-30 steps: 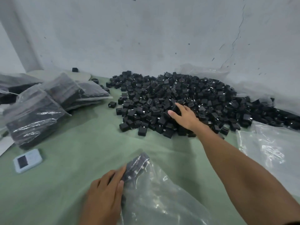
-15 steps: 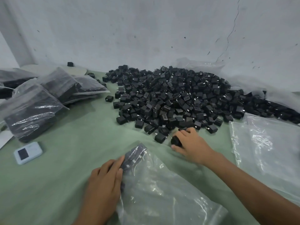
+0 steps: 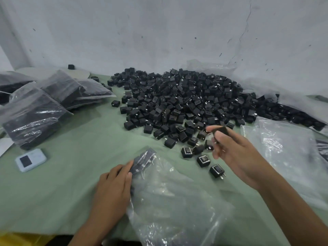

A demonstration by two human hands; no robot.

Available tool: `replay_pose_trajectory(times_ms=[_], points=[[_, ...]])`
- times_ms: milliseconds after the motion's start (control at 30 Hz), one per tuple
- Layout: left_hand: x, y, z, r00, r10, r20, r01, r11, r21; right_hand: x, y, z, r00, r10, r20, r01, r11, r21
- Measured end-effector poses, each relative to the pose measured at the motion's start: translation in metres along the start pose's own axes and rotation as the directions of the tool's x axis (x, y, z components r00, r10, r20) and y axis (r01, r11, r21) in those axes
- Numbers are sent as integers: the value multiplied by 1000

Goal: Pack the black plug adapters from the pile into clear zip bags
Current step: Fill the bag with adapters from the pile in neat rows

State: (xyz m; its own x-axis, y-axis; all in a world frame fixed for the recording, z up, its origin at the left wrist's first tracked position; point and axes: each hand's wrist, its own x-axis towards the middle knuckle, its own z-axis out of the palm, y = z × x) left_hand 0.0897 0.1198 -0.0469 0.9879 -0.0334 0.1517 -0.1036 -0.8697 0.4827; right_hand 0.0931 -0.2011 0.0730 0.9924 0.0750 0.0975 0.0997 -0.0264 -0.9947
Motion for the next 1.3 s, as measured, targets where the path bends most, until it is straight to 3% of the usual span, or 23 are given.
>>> replay_pose_trajectory(times_ms=[67,133,267,367,433,500,633,767,900,1033,1167,1233,1300], points=[[1,-4,1,1000,10,3,-10,1000,-2,-36,-10,-4,1000,11,24,-16,979,204],[2,-5,2,1000,29,8,-29,1000,-6,-70,-20,-6,1000,17,1,-17,966,259],[5,-5,2,999,42,21,-43,999,26,-138,-25,-6,996,64,-68,-47,971,234],[5,-4,2,998,55,16,-56,997,45,-189,2,2,962,237,-135,-222,968,116],[4,-4,2,999,43,14,-43,999,33,-214,22,13,931,362,-48,-355,927,121],[4,-5,1,999,44,19,-44,999,26,-222,30,28,906,416,78,-423,893,157],[4,-4,0,998,49,25,-49,998,27,-197,31,64,896,438,72,-443,892,90],[3,-4,-1,999,36,25,-36,999,9,-162,37,102,812,574,104,-566,732,380],[2,-3,-1,1000,16,23,-16,1000,-6,-131,42,103,797,595,102,-518,587,623],[0,-1,-1,1000,14,11,-14,1000,-18,-114,53,88,786,618,-34,-441,598,669],[1,0,-2,1000,2,8,-1,1000,-27,-118,65,88,782,618,-75,-394,584,710],[0,0,-2,1000,7,8,-7,1000,-23,-127,63,86,811,583,-39,-345,531,774],[0,0,-1,1000,15,8,-15,1000,-23,-137,56,84,853,512,101,-374,465,802]])
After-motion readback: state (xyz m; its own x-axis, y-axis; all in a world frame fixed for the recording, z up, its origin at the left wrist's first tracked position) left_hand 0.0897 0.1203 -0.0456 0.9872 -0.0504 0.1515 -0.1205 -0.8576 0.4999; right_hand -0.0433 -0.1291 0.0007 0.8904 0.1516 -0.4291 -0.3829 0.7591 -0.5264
